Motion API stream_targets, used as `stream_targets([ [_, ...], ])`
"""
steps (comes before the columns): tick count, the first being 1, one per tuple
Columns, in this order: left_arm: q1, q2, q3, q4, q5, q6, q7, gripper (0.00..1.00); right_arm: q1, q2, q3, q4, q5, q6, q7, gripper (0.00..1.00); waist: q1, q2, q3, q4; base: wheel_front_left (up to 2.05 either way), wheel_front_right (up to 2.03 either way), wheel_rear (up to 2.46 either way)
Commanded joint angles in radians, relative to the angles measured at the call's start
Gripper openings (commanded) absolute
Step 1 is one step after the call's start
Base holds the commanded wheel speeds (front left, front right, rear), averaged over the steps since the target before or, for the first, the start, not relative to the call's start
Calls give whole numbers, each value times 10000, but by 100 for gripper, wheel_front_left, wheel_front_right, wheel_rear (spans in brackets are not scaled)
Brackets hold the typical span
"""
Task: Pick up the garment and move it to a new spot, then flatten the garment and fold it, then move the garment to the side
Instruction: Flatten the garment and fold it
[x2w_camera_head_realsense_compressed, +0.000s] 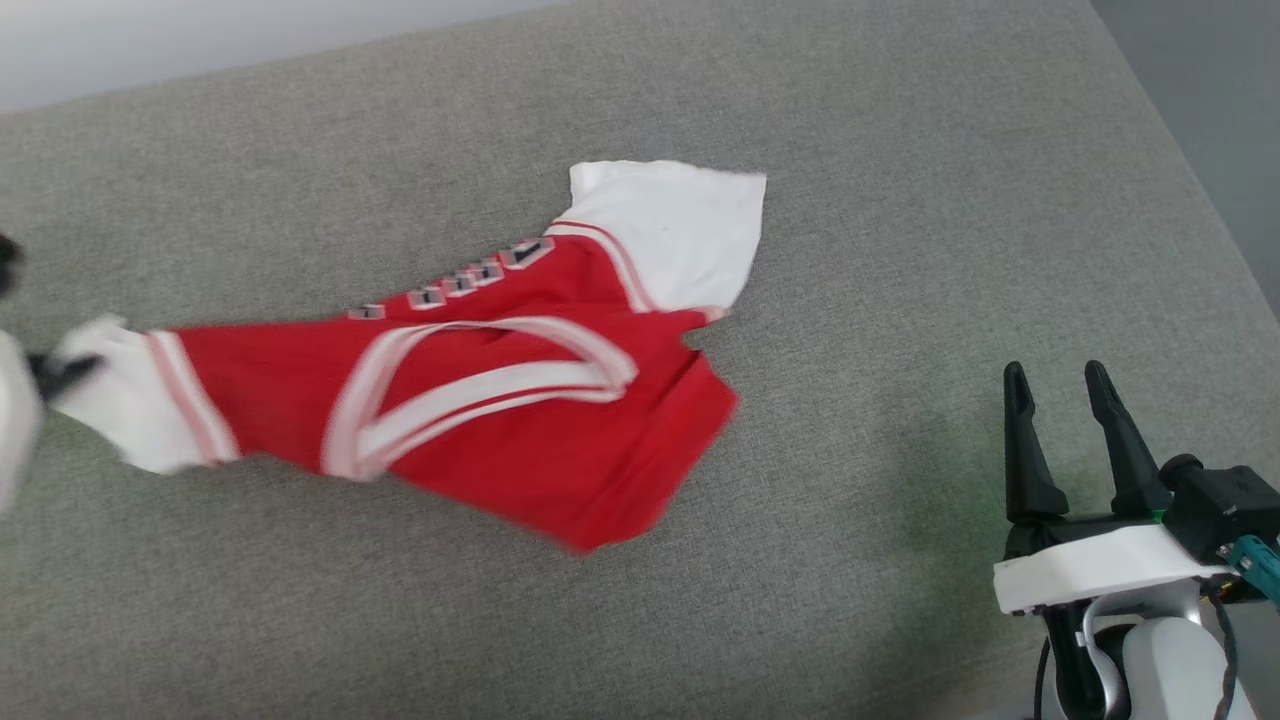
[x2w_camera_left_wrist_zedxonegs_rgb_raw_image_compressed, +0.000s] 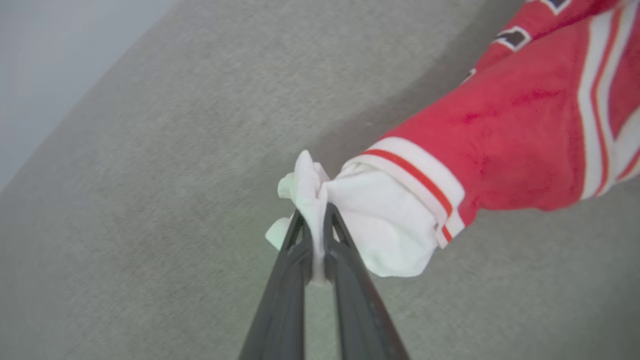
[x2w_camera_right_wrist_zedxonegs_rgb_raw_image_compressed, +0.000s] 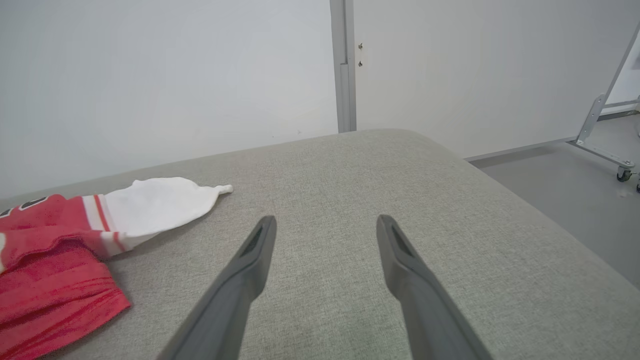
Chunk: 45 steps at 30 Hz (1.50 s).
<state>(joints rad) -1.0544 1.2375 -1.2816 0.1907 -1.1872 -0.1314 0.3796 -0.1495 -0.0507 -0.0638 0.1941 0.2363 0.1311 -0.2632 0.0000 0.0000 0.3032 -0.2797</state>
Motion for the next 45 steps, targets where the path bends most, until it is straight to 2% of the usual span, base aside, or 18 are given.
stream_targets([
  [1, -229, 48, 61, 343, 66, 22, -65, 0, 31, -4, 0, -18, 16, -7, -20, 100, 0, 0, 36, -30, 0, 0, 0],
  [4, -301, -147, 49, 1540, 313, 22, -417, 0, 18, -4, 9, -53, 44, -7, -20, 100, 0, 0, 139, -136, 0, 0, 0],
  [8, -28, -762, 36, 3117, 610, 22, -927, 0, 28, -4, 7, -102, 43, -7, -20, 100, 0, 0, 227, -263, 0, 0, 0],
  [12, 231, -1486, 40, 3938, 515, 22, -1291, 0, 72, -3, -55, -128, -52, -7, -22, 100, 0, 0, 277, -292, 0, 0, 0],
  [14, 340, -1799, 34, 4186, 345, 22, -1499, 5, 66, -3, -54, -145, -157, -7, -22, 100, 0, 0, 289, -268, 0, 0, 0],
  [15, 344, -2028, 31, 4434, 347, 22, -1790, 35, 2, -3, -13, -174, -278, -7, -22, 100, 0, 0, 295, -209, 0, 0, 0],
  [16, 359, -2155, 30, 4530, 274, 22, -1931, 45, -39, -3, 7, -174, -367, -7, -20, 100, 0, 0, 285, -159, 0, 0, 0],
  [18, 359, -2328, 36, 4647, 214, 22, -2242, 94, -120, -3, 22, -148, -607, -7, -21, 100, 0, 0, 238, -11, 0, 0, 0],
  [19, 350, -2396, 58, 4713, 123, 22, -2420, 100, -173, -3, 30, -130, -753, -7, -20, 100, 0, 0, 201, 77, 0, 0, 0],
  [23, 370, -2516, 127, 4803, 21, 22, -3155, 100, -388, -1, 101, -32, -1293, -7, -20, 100, 0, 0, 60, 403, 0, 0, 0],
  [28, 854, -2933, 387, 4968, -235, 22, -4915, 100, -891, -4, 302, 649, -2395, -7, -20, 100, 0, 0, -230, 1130, 0, 0, 0],
  [32, 1511, -3529, 696, 5006, -374, 131, -6136, 100, -1667, -52, 513, 1562, -3306, -7, 537, 100, 0, 0, -354, 1867, 0, 0, 0],
  [35, 2043, -4146, 1292, 4882, -387, 494, -6439, 100, -2296, -327, 597, 2090, -3349, -7, 1254, 100, 0, 0, -374, 2449, 0, 0, 0],
  [40, 3495, -5137, 4076, 3822, 957, 1031, -6450, 100, -3433, -1216, 1002, 2734, -3066, -7, 2686, 100, 0, 0, -218, 3319, 0, 0, 0],
  [45, 5395, -6195, 6974, 2527, 3012, 1144, -6455, 100, -4536, -2117, 1746, 3382, -2307, -11, 4401, 100, 0, 0, 63, 3916, 0, 0, 0],
])
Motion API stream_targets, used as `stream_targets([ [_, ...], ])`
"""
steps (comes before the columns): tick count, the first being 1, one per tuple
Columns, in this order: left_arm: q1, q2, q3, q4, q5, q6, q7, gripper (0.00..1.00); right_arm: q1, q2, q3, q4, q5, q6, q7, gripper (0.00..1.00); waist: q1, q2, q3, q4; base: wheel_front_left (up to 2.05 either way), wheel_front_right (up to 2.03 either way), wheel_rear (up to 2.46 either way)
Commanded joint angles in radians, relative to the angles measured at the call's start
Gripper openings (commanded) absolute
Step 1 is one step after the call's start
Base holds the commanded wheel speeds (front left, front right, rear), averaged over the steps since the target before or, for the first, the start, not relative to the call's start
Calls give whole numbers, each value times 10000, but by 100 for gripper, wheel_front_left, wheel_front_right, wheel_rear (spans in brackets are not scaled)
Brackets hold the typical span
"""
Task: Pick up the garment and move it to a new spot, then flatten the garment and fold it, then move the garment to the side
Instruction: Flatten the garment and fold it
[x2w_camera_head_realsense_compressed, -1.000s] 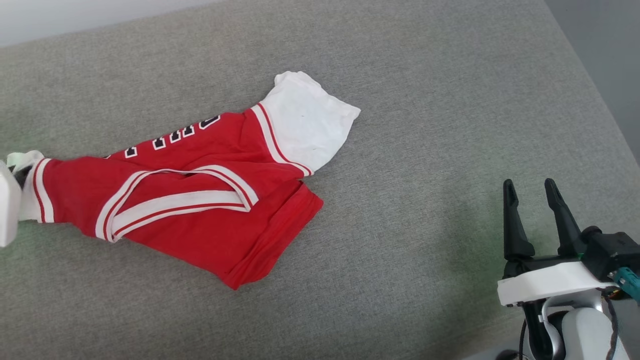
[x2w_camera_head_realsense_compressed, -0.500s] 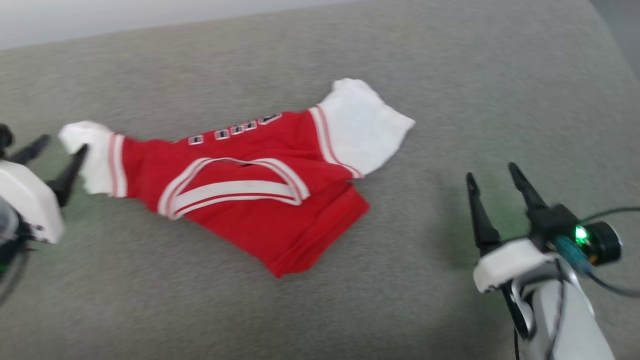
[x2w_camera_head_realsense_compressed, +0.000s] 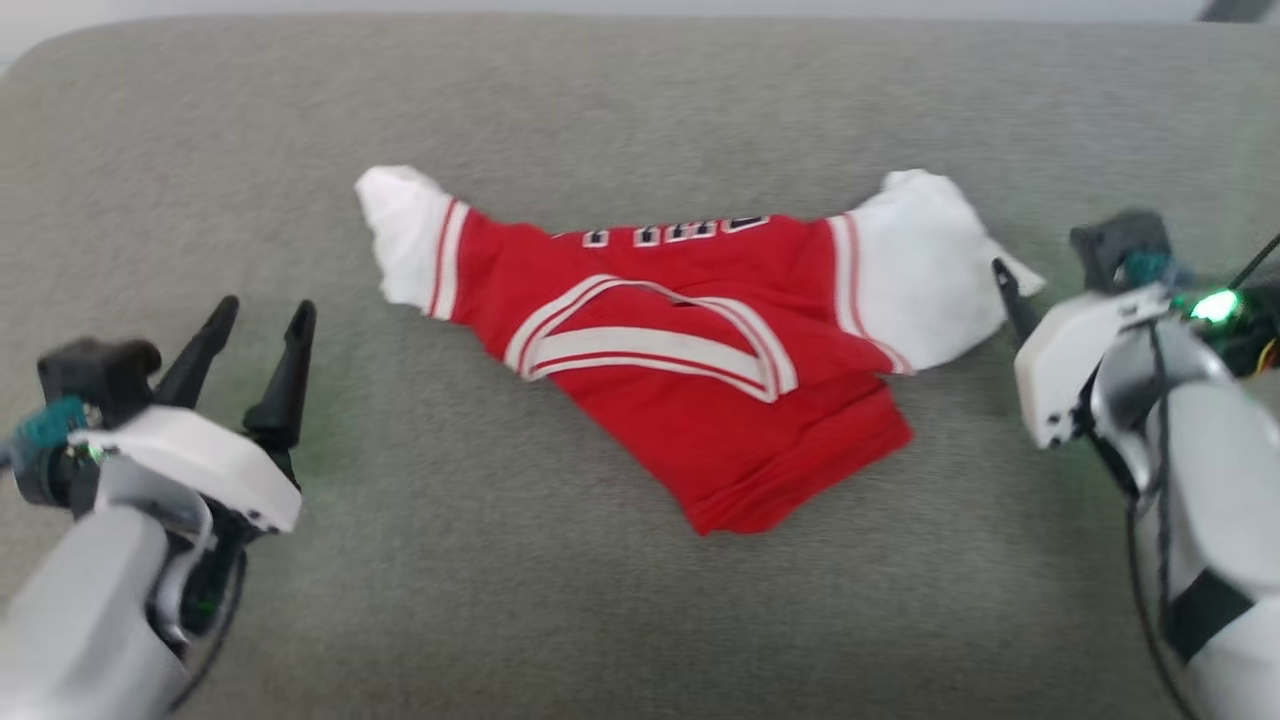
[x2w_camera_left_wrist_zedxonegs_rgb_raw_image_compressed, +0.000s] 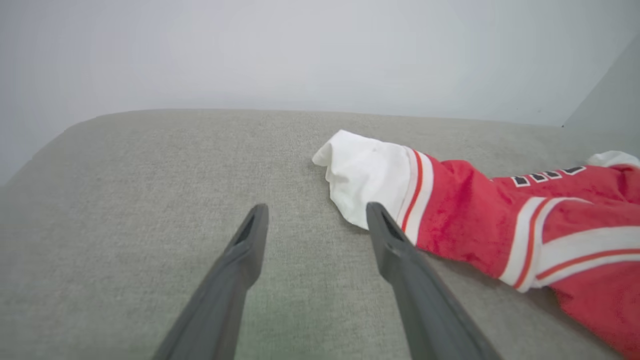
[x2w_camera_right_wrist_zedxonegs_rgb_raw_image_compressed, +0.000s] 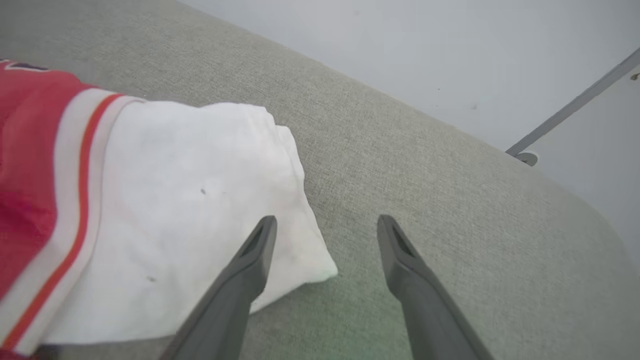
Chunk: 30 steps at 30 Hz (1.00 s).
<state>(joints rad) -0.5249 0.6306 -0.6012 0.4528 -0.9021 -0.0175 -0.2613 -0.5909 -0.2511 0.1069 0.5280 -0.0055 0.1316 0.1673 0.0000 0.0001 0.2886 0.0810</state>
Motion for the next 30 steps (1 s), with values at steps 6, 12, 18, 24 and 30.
stream_targets([
  [6, 1899, -1468, 2779, -1268, 2444, -398, -47, 100, -940, -1015, 1016, 674, 1229, -17, 2458, 100, 0, -1, 594, 813, 0, 0, 0],
  [12, 2705, -2400, 4336, -1634, 3669, -893, -48, 100, -785, -1535, 1900, 613, 2565, 0, 4479, 100, 0, -1, 823, 979, 0, 0, 0],
  [18, 2830, -2798, 5101, -1730, 4215, -1108, -49, 100, -589, -1699, 1533, 167, 3125, -3, 4756, 0, 0, -1, 883, 833, 0, 0, 0],
  [24, 2917, -2856, 5278, -1853, 4407, -1138, -51, 100, -333, -1709, 20, -366, 2629, -34, 4049, 0, 0, -1, 743, 516, 0, 0, 0],
  [30, 3177, -2697, 5370, -2060, 4306, -1134, -51, 100, 861, -1637, -1622, -1510, 2087, -31, 3799, 0, 0, -1, 587, 111, 0, 0, 0],
])
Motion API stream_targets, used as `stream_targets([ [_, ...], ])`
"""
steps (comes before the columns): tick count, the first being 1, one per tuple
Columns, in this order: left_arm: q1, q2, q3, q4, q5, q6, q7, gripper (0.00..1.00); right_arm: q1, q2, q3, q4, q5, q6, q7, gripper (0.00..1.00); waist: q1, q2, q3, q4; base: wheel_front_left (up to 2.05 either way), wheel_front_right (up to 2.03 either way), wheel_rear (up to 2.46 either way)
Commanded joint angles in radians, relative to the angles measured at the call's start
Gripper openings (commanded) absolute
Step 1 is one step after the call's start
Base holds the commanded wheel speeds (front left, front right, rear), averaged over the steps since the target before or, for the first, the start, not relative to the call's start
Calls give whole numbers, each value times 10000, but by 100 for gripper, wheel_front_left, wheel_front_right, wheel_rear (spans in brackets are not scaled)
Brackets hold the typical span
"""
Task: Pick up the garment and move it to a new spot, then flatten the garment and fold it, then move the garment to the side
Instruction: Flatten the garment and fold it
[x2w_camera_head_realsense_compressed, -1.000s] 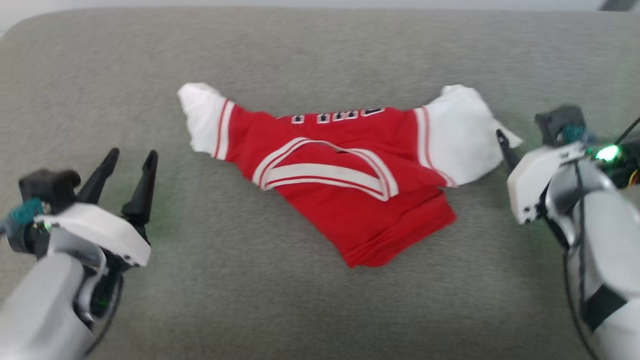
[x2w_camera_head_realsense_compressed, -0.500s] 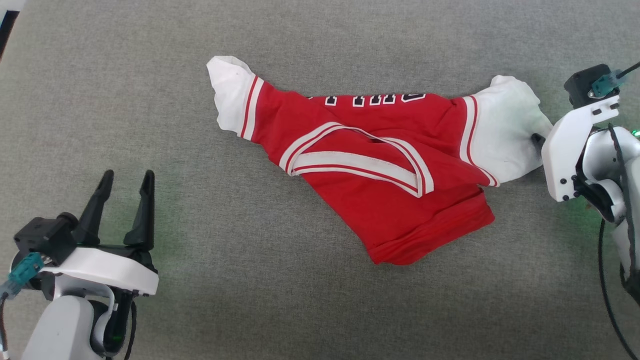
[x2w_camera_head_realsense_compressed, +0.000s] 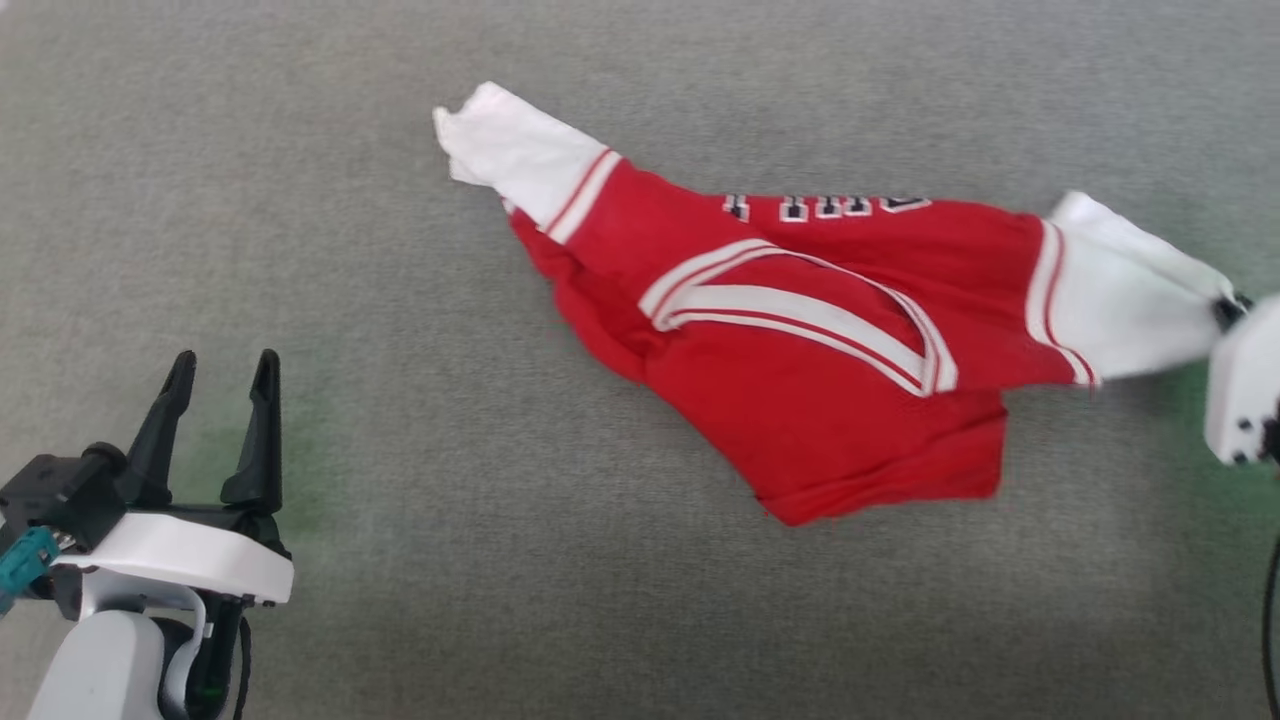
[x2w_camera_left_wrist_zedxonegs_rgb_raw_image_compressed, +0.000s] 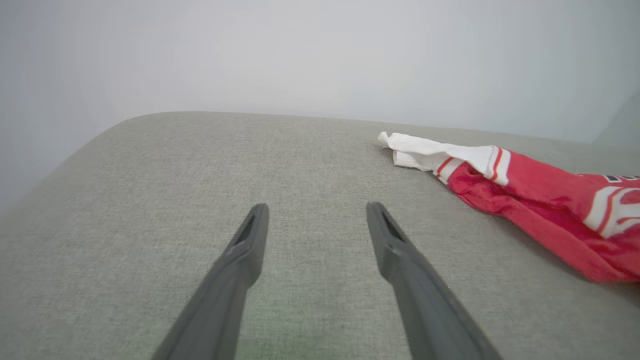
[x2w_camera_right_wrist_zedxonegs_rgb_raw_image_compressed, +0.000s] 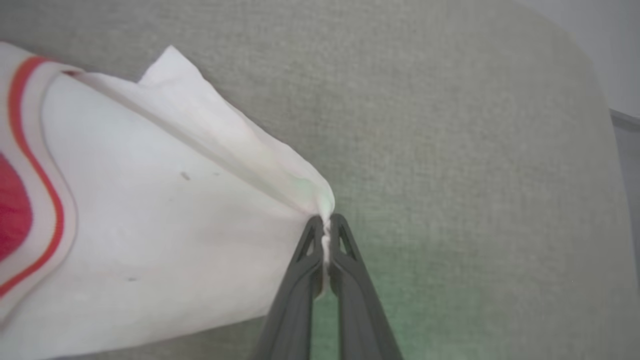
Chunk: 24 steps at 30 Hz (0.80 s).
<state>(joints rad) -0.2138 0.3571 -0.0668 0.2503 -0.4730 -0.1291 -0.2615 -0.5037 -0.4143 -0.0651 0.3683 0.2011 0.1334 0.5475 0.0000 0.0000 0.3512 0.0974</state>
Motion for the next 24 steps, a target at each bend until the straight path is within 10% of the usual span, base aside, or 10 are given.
stream_targets([
  [1, 107, 67, 40, -64, 16, -18, -49, 100, 229, 24, -155, -93, -43, -48, 48, 0, 0, 0, -59, -111, 0, 0, 0],
  [10, 153, 266, -35, -269, -43, -21, -48, 100, 1293, 798, -1365, -1397, -687, -44, -49, 1, 0, 0, -64, -523, 0, 0, 0],
  [12, 166, 329, -58, -271, -53, -21, -48, 100, 1345, 915, -1369, -1576, -819, -39, -276, 100, 0, 0, -84, -583, 0, 0, 0],
  [24, 409, 260, -231, -265, -188, -22, -49, 100, 2344, 3, 285, -3423, -561, -38, -929, 100, 0, 0, -172, -763, 0, 0, 0],
])
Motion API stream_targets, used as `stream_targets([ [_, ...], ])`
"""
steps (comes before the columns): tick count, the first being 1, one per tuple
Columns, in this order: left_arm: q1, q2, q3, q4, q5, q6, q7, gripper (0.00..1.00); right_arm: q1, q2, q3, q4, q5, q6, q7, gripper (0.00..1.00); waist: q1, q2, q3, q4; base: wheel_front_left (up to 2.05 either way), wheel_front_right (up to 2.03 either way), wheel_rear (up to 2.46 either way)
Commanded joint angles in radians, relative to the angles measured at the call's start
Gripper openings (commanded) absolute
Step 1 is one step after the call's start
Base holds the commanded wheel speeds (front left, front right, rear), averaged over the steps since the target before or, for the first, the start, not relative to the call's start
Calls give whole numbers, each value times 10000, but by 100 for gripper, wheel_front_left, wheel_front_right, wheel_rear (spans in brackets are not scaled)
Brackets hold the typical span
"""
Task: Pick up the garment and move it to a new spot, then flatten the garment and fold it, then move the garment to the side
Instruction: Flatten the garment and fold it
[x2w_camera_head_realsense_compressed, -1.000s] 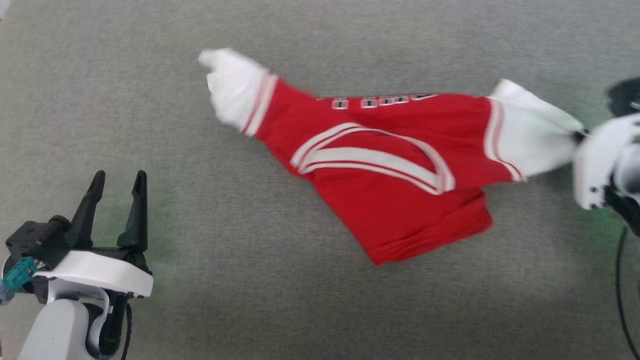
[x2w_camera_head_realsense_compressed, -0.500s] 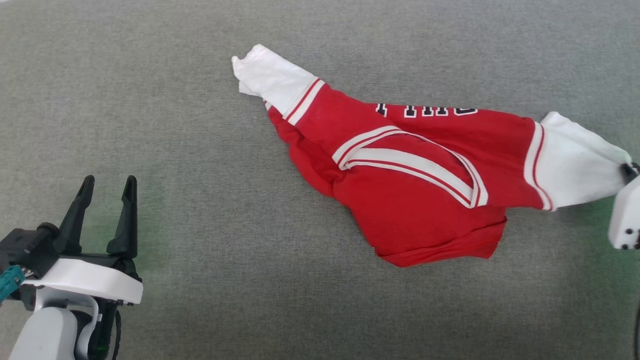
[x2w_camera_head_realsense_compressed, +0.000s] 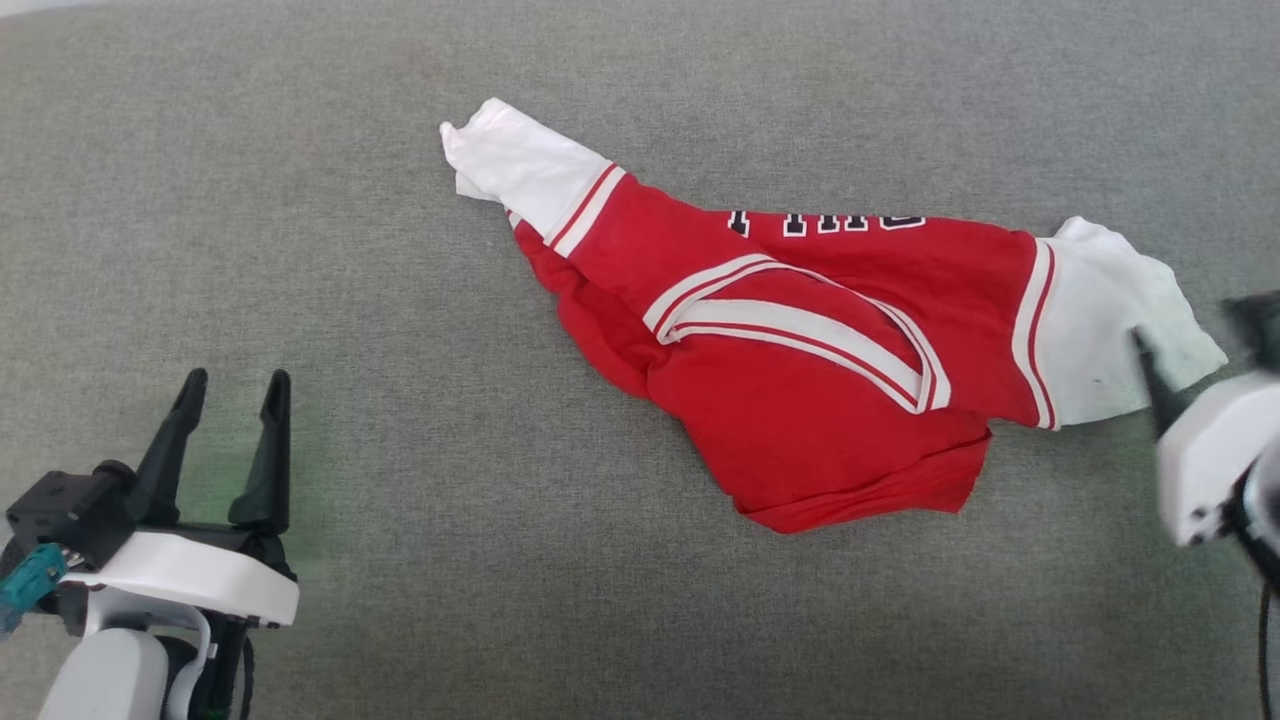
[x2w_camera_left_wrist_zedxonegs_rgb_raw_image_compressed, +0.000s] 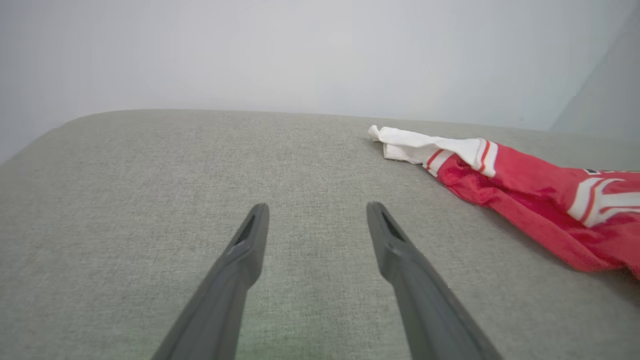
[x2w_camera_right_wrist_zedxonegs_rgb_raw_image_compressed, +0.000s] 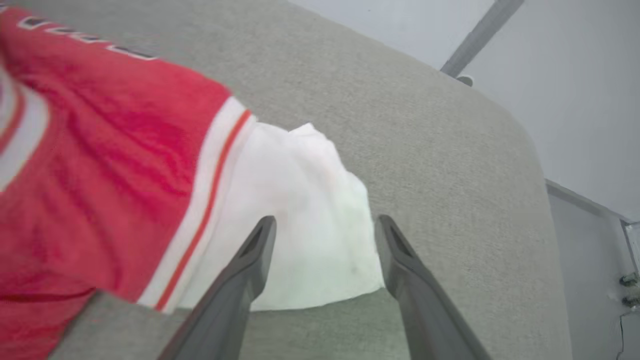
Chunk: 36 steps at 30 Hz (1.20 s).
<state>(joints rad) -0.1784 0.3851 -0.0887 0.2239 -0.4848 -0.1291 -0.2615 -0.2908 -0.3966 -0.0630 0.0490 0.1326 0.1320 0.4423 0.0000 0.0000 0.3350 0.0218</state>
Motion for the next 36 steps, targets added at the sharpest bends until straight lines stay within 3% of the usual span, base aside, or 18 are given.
stream_targets([
  [1, 77, -53, -37, 8, -72, -22, -48, 100, 334, -309, 647, -506, 321, -23, 273, 100, 0, 0, -18, -12, 0, 0, 0],
  [9, -10, -209, -328, 164, -119, -22, -48, 100, 809, -1175, 2843, -2377, 1576, -24, 2003, 100, 0, 0, -103, 45, 0, 0, 0],
  [17, -212, -254, -527, 257, -187, -22, -48, 100, 360, -1398, 3831, -2385, 1773, -24, 2409, 100, 0, 0, 8, 218, 0, 0, 0],
  [23, -256, -292, -598, 334, -247, -22, -48, 100, -24, -1317, 3997, -2131, 1717, -24, 2232, 100, 0, 0, 107, 349, 0, 0, 0],
  [24, -267, -306, -611, 344, -253, -22, -48, 100, -53, -1309, 3991, -2112, 1705, -24, 2213, 83, 0, 0, 112, 366, 0, 0, 0],
  [25, -280, -320, -628, 352, -267, -22, -48, 100, -71, -1312, 3971, -2084, 1693, -24, 2186, 76, 0, 0, 119, 384, 0, 0, 0],
  [26, -287, -320, -632, 362, -283, -22, -48, 100, -76, -1301, 3946, -2057, 1698, -24, 2182, 53, 0, 0, 127, 392, 0, 0, 0],
  [29, -311, -323, -625, 381, -291, -23, -48, 100, -158, -1221, 3818, -2001, 1712, -24, 2041, 26, 0, 0, 141, 397, 0, 0, 0],
  [30, -314, -330, -633, 393, -296, -23, -48, 100, -175, -1192, 3792, -1958, 1681, -24, 1995, 26, 0, 0, 139, 396, 0, 0, 0],
  [31, -321, -336, -642, 399, -304, -23, -48, 100, -178, -1140, 3777, -1919, 1714, -24, 1976, 0, 0, 0, 139, 389, 0, 0, 0],
  [36, -321, -291, -650, 397, -353, -23, -48, 100, -150, -1018, 3896, -2015, 2010, -24, 1890, 0, 0, 0, 109, 317, 0, 0, 0],
])
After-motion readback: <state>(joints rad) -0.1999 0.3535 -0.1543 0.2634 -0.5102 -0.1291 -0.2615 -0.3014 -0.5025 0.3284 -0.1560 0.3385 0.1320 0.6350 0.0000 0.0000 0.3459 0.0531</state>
